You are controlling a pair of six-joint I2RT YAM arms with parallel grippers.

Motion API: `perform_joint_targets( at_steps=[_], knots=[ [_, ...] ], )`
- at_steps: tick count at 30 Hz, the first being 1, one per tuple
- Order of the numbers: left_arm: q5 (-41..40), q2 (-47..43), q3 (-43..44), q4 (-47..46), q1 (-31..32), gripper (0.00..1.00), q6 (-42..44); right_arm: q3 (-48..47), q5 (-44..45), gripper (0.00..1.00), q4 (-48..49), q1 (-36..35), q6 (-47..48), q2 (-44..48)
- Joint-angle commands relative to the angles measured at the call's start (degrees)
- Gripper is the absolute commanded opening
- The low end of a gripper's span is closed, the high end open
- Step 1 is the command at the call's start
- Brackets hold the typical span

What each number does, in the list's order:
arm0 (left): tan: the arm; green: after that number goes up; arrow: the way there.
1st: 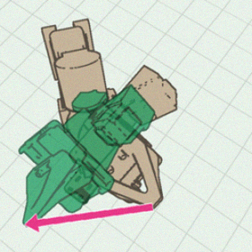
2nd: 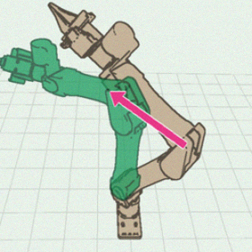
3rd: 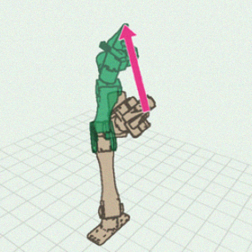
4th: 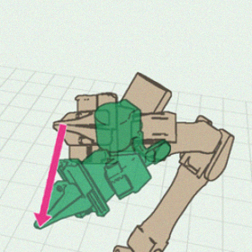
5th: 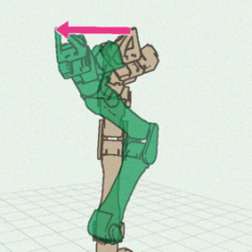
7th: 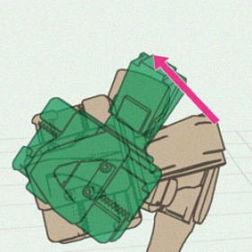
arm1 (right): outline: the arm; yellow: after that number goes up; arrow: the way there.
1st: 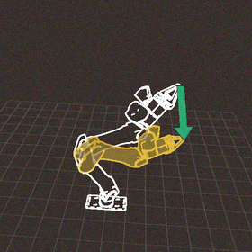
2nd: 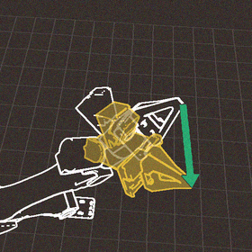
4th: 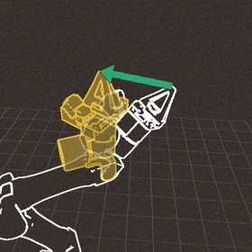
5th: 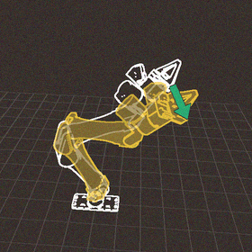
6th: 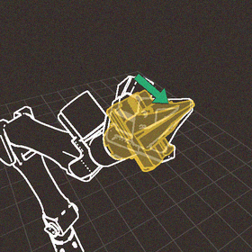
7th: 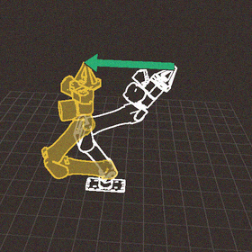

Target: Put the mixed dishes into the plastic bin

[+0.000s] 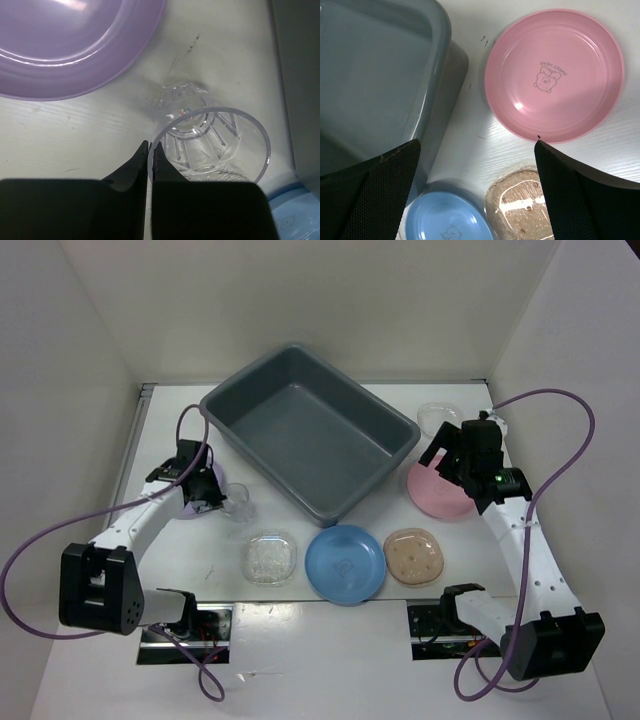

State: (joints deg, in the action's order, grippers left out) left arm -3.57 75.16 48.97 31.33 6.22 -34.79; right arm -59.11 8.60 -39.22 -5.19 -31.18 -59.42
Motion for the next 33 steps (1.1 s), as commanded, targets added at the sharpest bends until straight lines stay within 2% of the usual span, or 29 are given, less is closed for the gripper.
perform_joint_targets(
  at_steps=[1, 3, 4, 6, 7, 10, 11, 13, 14, 18, 21, 27, 33],
  knots=[
    [0.3, -3.7, 3.7, 2.7, 0.1, 0.00, 1.0, -0.3, -0.1, 1.00, 0.6, 0.4, 0.9, -0.9],
    [2.6, -4.5, 7.6, 7.1, 0.1, 0.00, 2.7, -0.3, -0.1, 1.00, 0.6, 0.4, 0.9, -1.4],
    [6.0, -5.1, 12.8, 10.9, 0.1, 0.00, 4.4, -0.3, -0.6, 1.00, 1.2, 0.4, 0.9, -1.9],
    [6.0, -5.1, 19.0, 14.8, 0.7, 0.00, 5.8, -0.3, -1.2, 1.00, 1.2, 0.4, 0.9, -2.5],
    [6.0, -5.1, 25.4, 18.4, 1.2, 0.00, 7.0, -0.3, -1.2, 1.00, 1.2, 0.4, 0.4, -3.0],
    [1.7, -3.7, 35.1, 23.8, 1.3, 0.00, 8.4, -0.8, -1.8, 1.00, 1.8, 0.4, 0.4, -3.0],
    [0.7, -2.0, 41.8, 23.8, 1.3, 0.00, 9.3, -0.8, -2.4, 1.00, 1.8, 0.4, 0.4, -3.0],
    [1.2, 0.4, 44.6, 22.1, 1.3, 0.00, 9.8, -0.8, -2.4, 1.00, 1.8, 0.4, 0.4, -3.0],
    [5.9, 4.3, 46.5, 17.2, 1.3, 0.00, 9.8, -0.8, -2.9, 1.00, 1.8, 0.4, 0.4, -3.0],
    [8.9, 11.3, 48.2, 7.5, 2.0, 0.00, 7.2, -0.8, -3.4, 1.00, 1.8, 0.4, 0.4, -2.4],
    [7.6, 17.5, 49.8, 1.3, 2.0, 0.00, 5.9, -0.2, -4.0, 1.00, 0.7, 0.4, 0.4, -0.3],
    [-1.0, 29.2, 52.4, -5.1, 2.0, 0.00, 5.3, 2.2, -4.6, 1.00, -1.0, 0.4, -0.7, 4.3],
    [-8.2, 41.3, 61.9, -2.2, 2.0, 0.00, 6.0, 2.7, -5.7, 1.00, -1.6, 0.4, -0.7, 4.8]
  ],
)
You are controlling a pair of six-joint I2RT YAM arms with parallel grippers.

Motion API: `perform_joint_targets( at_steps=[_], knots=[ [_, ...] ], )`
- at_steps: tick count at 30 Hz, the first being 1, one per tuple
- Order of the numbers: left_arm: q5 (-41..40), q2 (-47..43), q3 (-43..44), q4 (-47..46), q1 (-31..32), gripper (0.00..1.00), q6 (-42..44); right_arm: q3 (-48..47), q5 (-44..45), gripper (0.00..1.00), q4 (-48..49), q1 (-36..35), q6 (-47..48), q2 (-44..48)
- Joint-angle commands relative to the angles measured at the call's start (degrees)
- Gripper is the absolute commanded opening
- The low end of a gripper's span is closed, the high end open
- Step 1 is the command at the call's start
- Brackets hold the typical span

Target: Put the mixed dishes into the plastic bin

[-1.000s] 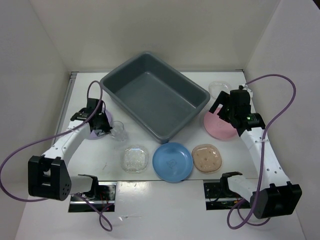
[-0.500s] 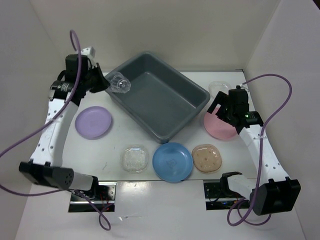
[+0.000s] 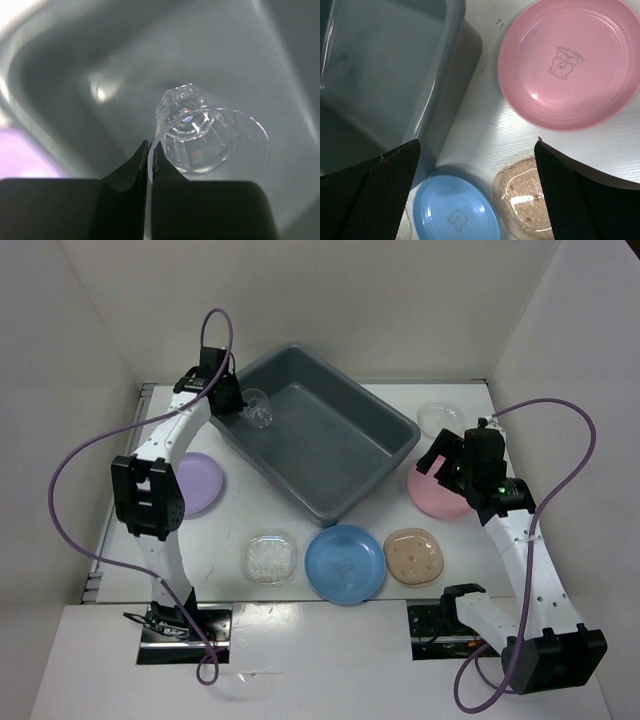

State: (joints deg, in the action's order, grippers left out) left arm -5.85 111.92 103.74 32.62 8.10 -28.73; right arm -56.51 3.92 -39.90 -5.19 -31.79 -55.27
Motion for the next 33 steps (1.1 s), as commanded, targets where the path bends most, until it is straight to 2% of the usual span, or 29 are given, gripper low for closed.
perform_joint_targets(
  at_steps=[1, 11, 15, 16, 17, 18, 19, 22, 23, 24, 25, 26, 30, 31, 32, 33],
  knots=[
    [-6.6, 5.5, 8.0, -3.4, 0.1, 0.00, 0.4, 0.1, -1.0, 1.00, -0.9, 0.4, -0.1, 0.7],
    [-7.3, 15.3, 16.0, 0.1, 0.7, 0.00, 1.5, -0.4, -1.0, 1.00, 0.3, 0.4, -0.1, -1.6],
    [-6.6, 16.7, 16.6, 1.1, 0.7, 0.12, 2.0, -0.4, -0.5, 1.00, 1.0, 0.4, -0.1, -2.7],
    [-6.0, 16.7, 16.6, 1.1, 0.7, 0.12, 2.0, -0.4, -0.5, 1.00, 1.0, 0.4, -0.1, -3.3],
    [-6.0, 16.7, 16.6, 1.1, 0.7, 0.19, 2.0, -1.0, -0.5, 1.00, 1.6, 0.4, -0.1, -3.3],
    [-5.5, 16.7, 17.1, 1.1, 0.7, 0.21, 2.0, -1.0, -0.5, 1.00, 1.6, 0.4, -0.1, -3.9],
    [-5.5, 16.1, 17.7, 1.1, 0.7, 0.27, 2.0, -1.0, -0.5, 1.00, 1.6, 0.4, -0.1, -3.9],
    [0.1, 13.6, 21.1, 1.8, 0.7, 0.58, 1.5, -1.0, -0.5, 1.00, 2.1, 0.4, -0.1, -4.4],
    [2.2, 12.0, 22.1, 1.8, 0.7, 0.64, 1.5, -1.0, -0.5, 1.00, 2.1, 0.4, -0.1, -4.4],
    [2.2, 10.9, 22.7, 1.8, 0.7, 0.64, 0.7, -1.0, -1.1, 1.00, 2.1, 0.4, -0.1, -4.4],
    [2.9, 7.5, 22.2, 0.7, 0.7, 0.94, -0.3, -1.0, -1.1, 1.00, 2.1, 0.4, -0.1, -4.4],
    [2.9, 5.3, 21.2, -0.4, 0.7, 1.00, -0.3, -1.0, -1.1, 1.00, 2.1, 0.4, -0.1, -4.4],
    [0.5, -6.4, 11.5, -6.5, -0.8, 1.00, -1.8, -1.0, -1.6, 1.00, 2.1, 0.4, -0.1, -3.3],
    [0.5, -11.9, 8.4, -9.1, -1.9, 1.00, -3.6, -0.4, -1.6, 1.00, 2.1, 0.4, -0.1, -3.3],
    [1.0, -15.0, 0.7, -10.8, -5.1, 1.00, -4.8, -0.4, -1.6, 1.00, 2.1, 0.4, -0.1, -2.6],
    [1.8, -20.8, -3.5, -13.3, -7.3, 0.97, -7.8, 0.2, -2.3, 1.00, 2.1, 0.4, -0.1, -1.9]
  ],
)
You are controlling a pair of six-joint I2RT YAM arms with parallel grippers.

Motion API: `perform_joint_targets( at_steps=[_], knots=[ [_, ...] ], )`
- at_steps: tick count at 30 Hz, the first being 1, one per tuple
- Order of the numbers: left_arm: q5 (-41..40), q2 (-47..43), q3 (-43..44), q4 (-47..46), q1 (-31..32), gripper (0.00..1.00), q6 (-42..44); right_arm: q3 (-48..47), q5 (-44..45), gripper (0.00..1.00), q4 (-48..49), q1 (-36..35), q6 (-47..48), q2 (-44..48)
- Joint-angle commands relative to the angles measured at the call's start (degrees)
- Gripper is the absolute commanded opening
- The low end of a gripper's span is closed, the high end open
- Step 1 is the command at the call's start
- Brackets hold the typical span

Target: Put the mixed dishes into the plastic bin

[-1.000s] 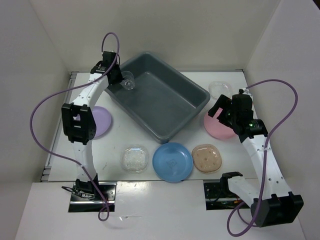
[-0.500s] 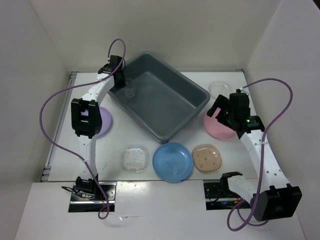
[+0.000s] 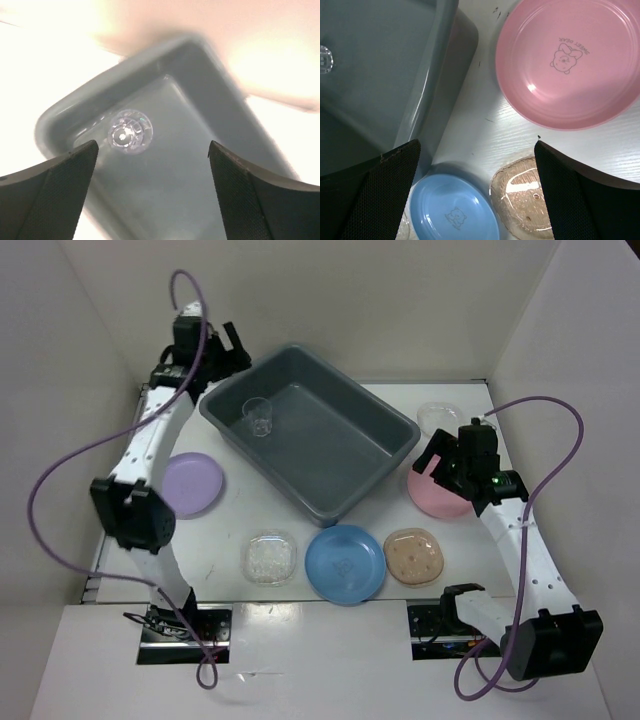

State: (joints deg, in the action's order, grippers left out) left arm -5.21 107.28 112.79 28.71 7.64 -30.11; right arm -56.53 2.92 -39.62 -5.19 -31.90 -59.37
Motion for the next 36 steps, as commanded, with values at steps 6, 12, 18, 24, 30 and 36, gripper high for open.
perform_joint_targets(
  at_steps=[6, 12, 18, 24, 30, 36],
  knots=[
    [-10.9, -26.0, -32.8, -3.3, -17.3, 0.92, -5.5, 0.2, -2.5, 1.00, 1.8, 1.0, 1.6, 4.6],
    [-17.5, -22.7, -42.8, 1.4, -21.8, 0.92, -3.4, -0.3, -3.6, 1.00, 1.8, 1.0, 2.6, 4.6],
    [-16.9, -22.2, -50.7, 2.8, -24.8, 0.92, -3.4, 0.9, -5.4, 1.00, 2.4, 1.0, 2.0, 5.8],
    [-12.5, -19.8, -54.4, 4.3, -27.6, 0.85, -6.1, 2.3, -5.4, 1.00, 2.4, 1.0, 2.0, 6.9],
    [-8.1, -16.3, -57.4, 0.7, -27.6, 0.63, -8.5, 2.8, -5.4, 1.00, 2.4, 1.0, 2.0, 7.4],
    [-5.6, -15.2, -60.7, -3.2, -27.6, 0.39, -11.6, 2.8, -5.4, 1.00, 2.4, 1.0, 2.0, 7.4]
  ],
)
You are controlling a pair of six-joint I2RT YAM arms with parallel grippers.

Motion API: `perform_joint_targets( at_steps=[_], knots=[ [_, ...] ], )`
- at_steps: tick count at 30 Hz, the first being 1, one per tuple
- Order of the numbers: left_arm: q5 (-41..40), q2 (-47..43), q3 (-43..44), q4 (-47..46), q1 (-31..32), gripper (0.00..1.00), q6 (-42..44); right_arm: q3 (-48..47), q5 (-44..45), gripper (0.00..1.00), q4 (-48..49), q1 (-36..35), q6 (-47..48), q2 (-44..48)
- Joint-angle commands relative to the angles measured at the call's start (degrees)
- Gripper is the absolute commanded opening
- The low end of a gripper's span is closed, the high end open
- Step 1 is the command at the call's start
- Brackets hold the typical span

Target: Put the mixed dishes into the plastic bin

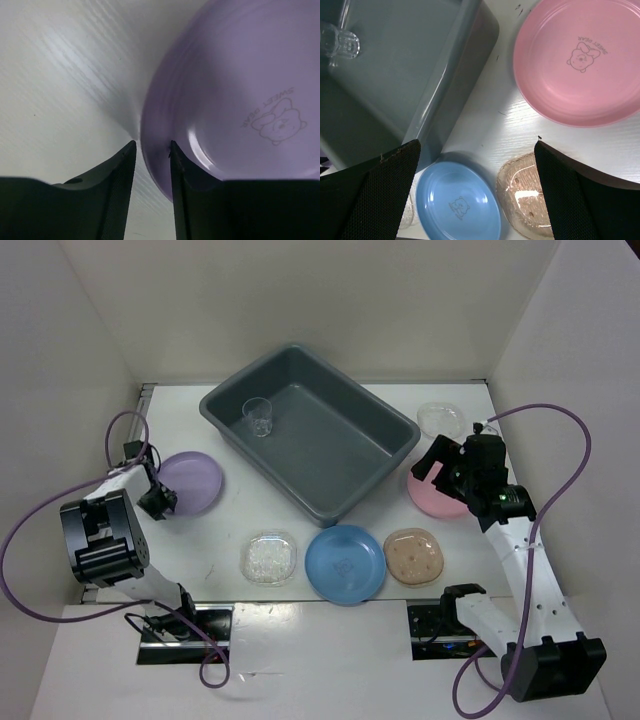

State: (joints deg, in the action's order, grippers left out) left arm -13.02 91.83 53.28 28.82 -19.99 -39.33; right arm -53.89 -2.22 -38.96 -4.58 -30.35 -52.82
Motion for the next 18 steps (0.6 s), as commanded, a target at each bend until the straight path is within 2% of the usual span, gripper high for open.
perform_joint_targets(
  at_steps=[1, 3, 5, 6, 9, 12, 13, 16, 18],
  knots=[
    [2.2, 0.3, -1.2, -4.0, 0.0, 0.38, -3.1, 0.2, -0.2, 1.00, 1.7, 0.4, 0.5, 0.9],
    [2.2, 0.8, -1.2, -4.6, 0.0, 0.34, -3.1, 0.2, -0.2, 1.00, 1.7, 0.4, 0.5, 0.9],
    [2.2, 2.0, -1.2, -4.6, 0.0, 0.25, -3.1, 0.2, 0.3, 1.00, 1.7, 0.4, 0.5, 0.9],
    [2.2, 2.0, -1.7, -4.6, 0.0, 0.16, -3.1, 0.2, 0.3, 1.00, 1.7, 0.4, 0.5, 1.4],
    [1.1, 1.4, -1.7, -4.1, 0.0, 0.00, -4.3, 0.2, 0.3, 1.00, 1.7, 0.4, 0.5, 1.4],
    [-2.3, -0.9, -1.2, -3.4, -0.5, 0.00, -4.9, 0.2, 0.3, 1.00, 1.7, 0.4, 0.5, 1.4],
    [-4.8, -7.8, 0.4, -0.7, -2.6, 0.00, -9.1, 0.2, 0.3, 1.00, 1.7, 0.4, 0.5, 1.4],
    [-7.4, -13.8, 2.3, 1.7, -6.3, 0.00, -11.2, 0.2, 0.3, 1.00, 1.7, 0.4, 0.5, 1.4],
    [-9.8, -13.8, 6.9, 3.7, -6.3, 0.00, -11.2, 0.2, -0.2, 1.00, 2.2, 0.4, 0.5, 1.4]
  ],
)
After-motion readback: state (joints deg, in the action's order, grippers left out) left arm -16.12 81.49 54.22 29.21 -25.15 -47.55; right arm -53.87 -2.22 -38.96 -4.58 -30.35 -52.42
